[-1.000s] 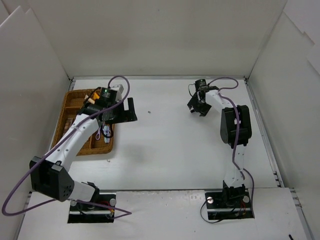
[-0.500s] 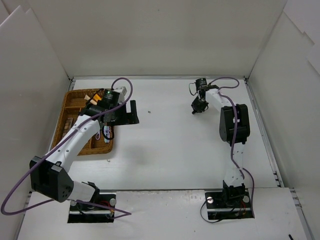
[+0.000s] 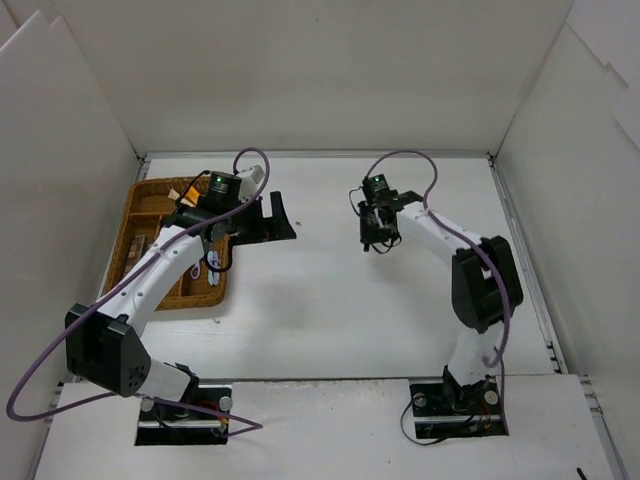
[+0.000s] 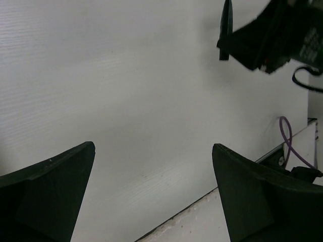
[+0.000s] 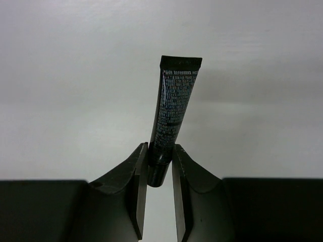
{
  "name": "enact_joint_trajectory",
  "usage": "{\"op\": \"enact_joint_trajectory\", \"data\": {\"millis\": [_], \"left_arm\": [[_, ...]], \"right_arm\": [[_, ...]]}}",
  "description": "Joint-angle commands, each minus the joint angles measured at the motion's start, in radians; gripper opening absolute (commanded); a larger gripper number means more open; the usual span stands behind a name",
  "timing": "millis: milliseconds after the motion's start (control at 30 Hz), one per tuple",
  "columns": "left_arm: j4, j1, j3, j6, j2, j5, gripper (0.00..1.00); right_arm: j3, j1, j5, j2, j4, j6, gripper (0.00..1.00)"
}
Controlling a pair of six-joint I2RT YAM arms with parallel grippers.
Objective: Organize the makeup
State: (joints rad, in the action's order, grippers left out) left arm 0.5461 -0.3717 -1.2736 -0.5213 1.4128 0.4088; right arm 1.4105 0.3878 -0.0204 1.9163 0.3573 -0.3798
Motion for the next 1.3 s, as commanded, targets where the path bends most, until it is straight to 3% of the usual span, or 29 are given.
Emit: {"op": "enact_joint_trajectory", "data": {"millis": [0, 167, 333, 667, 833, 1033, 1133, 1167, 1233, 1267], "left_arm": [[-0.124, -0.013, -0.063, -0.080, 0.012, 0.110, 0.96], [-0.201, -0.047, -0.079, -0.144, 0.038, 0.194, 0.96], [-0.251, -0.090, -0.099, -0.235, 0.066, 0.228, 0.94], [-0.293, -0.205, -0.164, -0.319, 0.124, 0.176, 0.90], [-0.284, -0.243, -0.184, -0.342, 0.163, 0.110, 0.81], [-0.302, -0.273, -0.207, -0.368, 0.218, 0.048, 0.65], [-0.330, -0.282, -0.219, -0.378, 0.235, 0.058, 0.49], [-0.328, -0.282, -0.224, -0.378, 0.238, 0.058, 0.37], [-0.330, -0.291, -0.233, -0.381, 0.252, 0.065, 0.26], [-0.330, -0.291, -0.231, -0.384, 0.258, 0.070, 0.14]], "right_arm": [[-0.129, 0.055, 0.086, -0.279, -0.096, 0.196, 0.00], [-0.263, 0.137, 0.151, -0.506, -0.133, 0.255, 0.00], [-0.321, 0.198, 0.165, -0.626, -0.146, 0.274, 0.00], [-0.332, 0.256, 0.151, -0.668, -0.146, 0.275, 0.00], [-0.324, 0.273, 0.142, -0.666, -0.153, 0.279, 0.00], [-0.309, 0.290, 0.146, -0.657, -0.158, 0.283, 0.01], [-0.306, 0.298, 0.145, -0.649, -0.161, 0.286, 0.01], [-0.305, 0.301, 0.145, -0.649, -0.161, 0.288, 0.01], [-0.305, 0.301, 0.145, -0.646, -0.162, 0.292, 0.02], [-0.303, 0.301, 0.146, -0.645, -0.165, 0.294, 0.02]]}}
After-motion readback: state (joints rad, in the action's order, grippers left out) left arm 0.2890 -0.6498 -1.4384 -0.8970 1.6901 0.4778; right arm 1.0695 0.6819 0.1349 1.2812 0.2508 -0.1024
